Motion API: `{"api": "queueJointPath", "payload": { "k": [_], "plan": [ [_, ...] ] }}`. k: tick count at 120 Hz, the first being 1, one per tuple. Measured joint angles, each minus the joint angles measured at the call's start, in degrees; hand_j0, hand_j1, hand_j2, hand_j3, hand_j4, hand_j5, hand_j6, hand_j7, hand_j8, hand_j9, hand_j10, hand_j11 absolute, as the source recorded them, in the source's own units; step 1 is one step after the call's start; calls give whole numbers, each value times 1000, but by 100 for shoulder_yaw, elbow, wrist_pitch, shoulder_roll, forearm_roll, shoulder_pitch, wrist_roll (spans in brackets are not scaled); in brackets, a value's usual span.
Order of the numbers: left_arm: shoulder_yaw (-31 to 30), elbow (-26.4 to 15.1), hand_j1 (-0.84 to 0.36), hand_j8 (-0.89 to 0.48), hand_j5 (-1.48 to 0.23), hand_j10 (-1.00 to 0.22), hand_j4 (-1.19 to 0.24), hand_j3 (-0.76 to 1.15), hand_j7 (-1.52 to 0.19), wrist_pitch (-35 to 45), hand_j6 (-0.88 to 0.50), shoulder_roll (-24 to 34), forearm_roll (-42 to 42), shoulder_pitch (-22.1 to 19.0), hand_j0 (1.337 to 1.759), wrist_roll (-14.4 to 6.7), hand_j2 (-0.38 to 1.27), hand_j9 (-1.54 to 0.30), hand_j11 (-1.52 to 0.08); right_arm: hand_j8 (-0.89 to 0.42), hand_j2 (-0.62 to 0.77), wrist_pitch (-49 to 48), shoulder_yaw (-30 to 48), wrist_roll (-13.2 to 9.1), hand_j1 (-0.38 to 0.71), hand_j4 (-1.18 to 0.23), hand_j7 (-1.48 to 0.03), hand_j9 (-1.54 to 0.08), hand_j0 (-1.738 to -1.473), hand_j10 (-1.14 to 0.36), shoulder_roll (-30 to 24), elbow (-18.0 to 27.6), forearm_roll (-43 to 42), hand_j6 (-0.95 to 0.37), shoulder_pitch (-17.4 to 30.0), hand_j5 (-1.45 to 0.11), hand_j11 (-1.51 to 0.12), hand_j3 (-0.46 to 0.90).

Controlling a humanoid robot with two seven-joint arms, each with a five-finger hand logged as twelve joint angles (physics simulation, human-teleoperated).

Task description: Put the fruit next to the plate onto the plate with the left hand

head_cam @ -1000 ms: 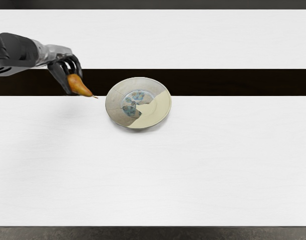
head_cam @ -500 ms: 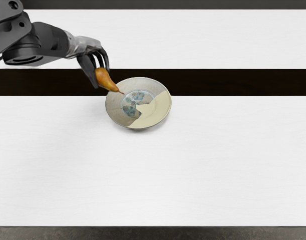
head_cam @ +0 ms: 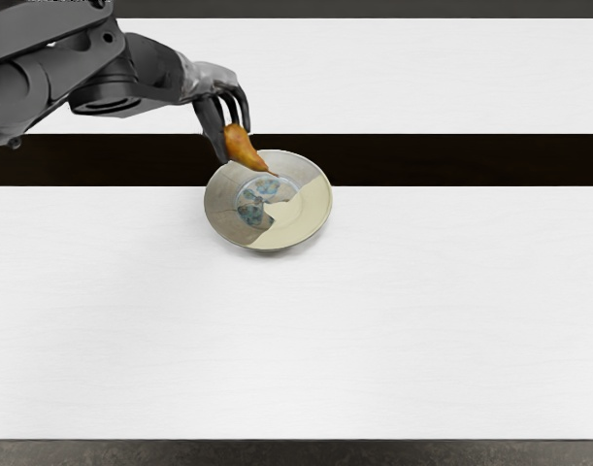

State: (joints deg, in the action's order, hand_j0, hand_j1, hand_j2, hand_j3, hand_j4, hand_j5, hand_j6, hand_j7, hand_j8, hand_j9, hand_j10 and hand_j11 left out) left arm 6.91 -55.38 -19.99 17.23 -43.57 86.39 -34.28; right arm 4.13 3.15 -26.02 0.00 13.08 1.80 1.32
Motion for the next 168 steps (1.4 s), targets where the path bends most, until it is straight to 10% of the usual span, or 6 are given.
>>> {"api": "queueJointPath", "payload": {
  "k": [94,124,168],
  "plan": [
    [-17,244,-304,-563,-1079,-799,-724,0,-1072,-1,-498,-534,-1,23,1654,-34,420,-1069,-1070,-33,-7,0,-7,0,-310,-33,-43,-43,-1658,-33,0,-7,-4,-33,0,-43,-43,0],
    [2,276,-45,-337,-544,-409,-388,0,-541,939,-315,-680,-9,-36,1657,22,166,-540,-541,-33,-7,0,-11,1,-310,-33,-43,-43,-1658,-33,0,-4,-4,-33,0,-43,-43,0],
    [54,-230,190,-137,-193,-148,-145,0,-193,1084,-134,-190,803,-307,1658,18,44,-192,-192,-33,-7,0,-16,-1,-310,-33,-43,-43,-1658,-33,0,18,0,-33,0,-43,-43,0]
  ]
}}
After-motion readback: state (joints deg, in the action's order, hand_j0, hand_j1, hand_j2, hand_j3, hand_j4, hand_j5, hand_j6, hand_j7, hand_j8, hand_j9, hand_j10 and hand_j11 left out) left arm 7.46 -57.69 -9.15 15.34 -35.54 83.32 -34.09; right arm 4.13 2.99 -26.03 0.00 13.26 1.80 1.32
